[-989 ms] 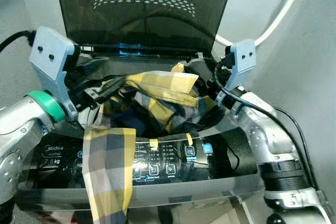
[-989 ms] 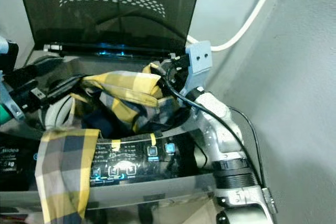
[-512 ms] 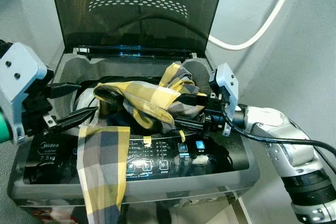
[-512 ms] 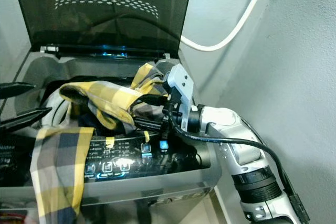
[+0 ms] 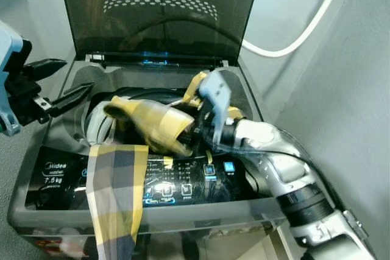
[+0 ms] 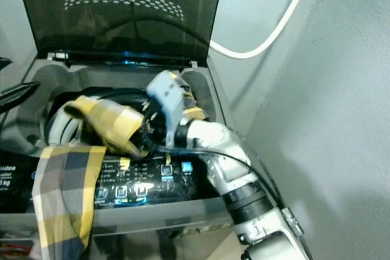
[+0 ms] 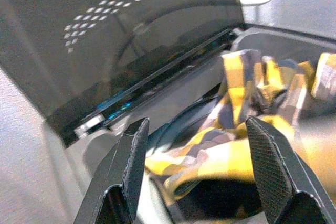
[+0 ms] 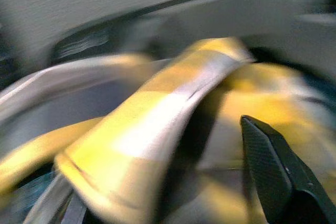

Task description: Clothes washing

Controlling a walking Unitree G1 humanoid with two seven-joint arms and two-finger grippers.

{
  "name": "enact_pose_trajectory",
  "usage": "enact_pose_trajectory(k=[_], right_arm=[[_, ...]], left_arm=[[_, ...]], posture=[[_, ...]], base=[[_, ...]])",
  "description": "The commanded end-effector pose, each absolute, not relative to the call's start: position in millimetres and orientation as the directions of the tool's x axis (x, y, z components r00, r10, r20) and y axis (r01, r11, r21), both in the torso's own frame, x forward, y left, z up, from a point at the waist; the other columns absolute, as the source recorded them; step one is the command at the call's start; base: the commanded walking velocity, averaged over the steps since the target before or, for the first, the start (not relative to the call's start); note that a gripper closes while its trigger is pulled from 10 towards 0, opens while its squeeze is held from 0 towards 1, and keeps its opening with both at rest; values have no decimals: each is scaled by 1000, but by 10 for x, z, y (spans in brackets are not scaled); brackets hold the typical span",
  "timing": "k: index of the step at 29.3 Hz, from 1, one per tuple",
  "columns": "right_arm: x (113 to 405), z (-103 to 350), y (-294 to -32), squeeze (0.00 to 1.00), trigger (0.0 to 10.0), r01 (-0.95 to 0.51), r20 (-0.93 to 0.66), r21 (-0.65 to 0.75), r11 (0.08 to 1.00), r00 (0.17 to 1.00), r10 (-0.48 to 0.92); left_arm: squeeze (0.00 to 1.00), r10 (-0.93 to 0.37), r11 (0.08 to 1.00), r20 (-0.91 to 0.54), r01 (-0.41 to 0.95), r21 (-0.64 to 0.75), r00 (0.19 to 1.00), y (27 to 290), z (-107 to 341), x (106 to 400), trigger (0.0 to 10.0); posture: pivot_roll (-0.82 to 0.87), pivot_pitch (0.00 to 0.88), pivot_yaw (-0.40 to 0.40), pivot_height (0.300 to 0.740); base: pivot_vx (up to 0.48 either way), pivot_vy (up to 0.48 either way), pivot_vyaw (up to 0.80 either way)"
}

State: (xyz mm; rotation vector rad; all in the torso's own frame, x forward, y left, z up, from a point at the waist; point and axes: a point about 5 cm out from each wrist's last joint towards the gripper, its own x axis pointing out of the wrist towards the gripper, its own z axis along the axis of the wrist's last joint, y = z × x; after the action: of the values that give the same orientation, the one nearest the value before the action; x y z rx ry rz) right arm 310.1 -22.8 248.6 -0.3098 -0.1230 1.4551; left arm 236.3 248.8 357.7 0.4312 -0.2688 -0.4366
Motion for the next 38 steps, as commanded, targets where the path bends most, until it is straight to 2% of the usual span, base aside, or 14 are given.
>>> enact_pose_trajectory(k=[1,7,10,11,13,16,18,24,27,34,38], right_arm=[[2996,2386,-89,0,10000,-965,-169,-260,-48,-4,986],[3074,2299,106,0,10000,-952,-230,-303,-39,33,973],[3251,2391,370,0,10000,-924,-190,-365,112,192,963],[3251,2391,370,0,10000,-924,-190,-365,112,192,963],[3352,2543,464,0,10000,-891,-122,-396,221,290,949],[3411,2718,486,0,10000,-864,-62,-414,285,339,939],[3451,2833,468,0,10000,-851,-51,-436,293,348,936],[3532,2917,420,0,10000,-806,-100,-525,273,377,921],[3616,2898,374,0,10000,-764,-219,-618,185,393,893],[3675,2865,359,0,10000,-748,-284,-648,141,409,867],[3694,2761,442,0,10000,-730,-381,-681,60,424,822]], left_arm=[[0,-469,812,155,355,463,870,2486,3577,2347,10000],[0,-467,816,165,351,459,869,2479,3572,2378,10000],[0,-469,820,181,350,452,865,2448,3565,2399,10000],[0,-469,820,181,350,452,865,2448,3565,2399,10000],[0,-472,822,189,352,448,861,2435,3564,2394,10000],[0,-479,823,196,359,440,856,2414,3562,2380,10000],[0,-487,822,198,369,434,851,2398,3549,2373,10000],[0,-495,819,193,380,429,847,2379,3516,2372,10000],[0,-505,817,190,396,420,842,2357,3481,2369,10000],[0,-521,814,190,418,403,832,2320,3452,2361,10000],[0,-557,798,164,470,378,814,2230,3345,2324,10000]], posture=[[88,115,-20,740],[78,116,-24,740],[78,121,-46,740],[78,121,-46,740],[78,121,-55,740],[76,125,-63,740],[71,127,-67,740],[60,132,-75,740],[45,137,-85,740],[29,146,-105,740],[14,161,-128,740]], base=[[0,0,0],[0,0,0],[0,0,0],[0,0,0],[0,0,0],[0,0,0],[0,0,0],[0,0,0],[0,0,0],[0,0,0],[0,0,0]])
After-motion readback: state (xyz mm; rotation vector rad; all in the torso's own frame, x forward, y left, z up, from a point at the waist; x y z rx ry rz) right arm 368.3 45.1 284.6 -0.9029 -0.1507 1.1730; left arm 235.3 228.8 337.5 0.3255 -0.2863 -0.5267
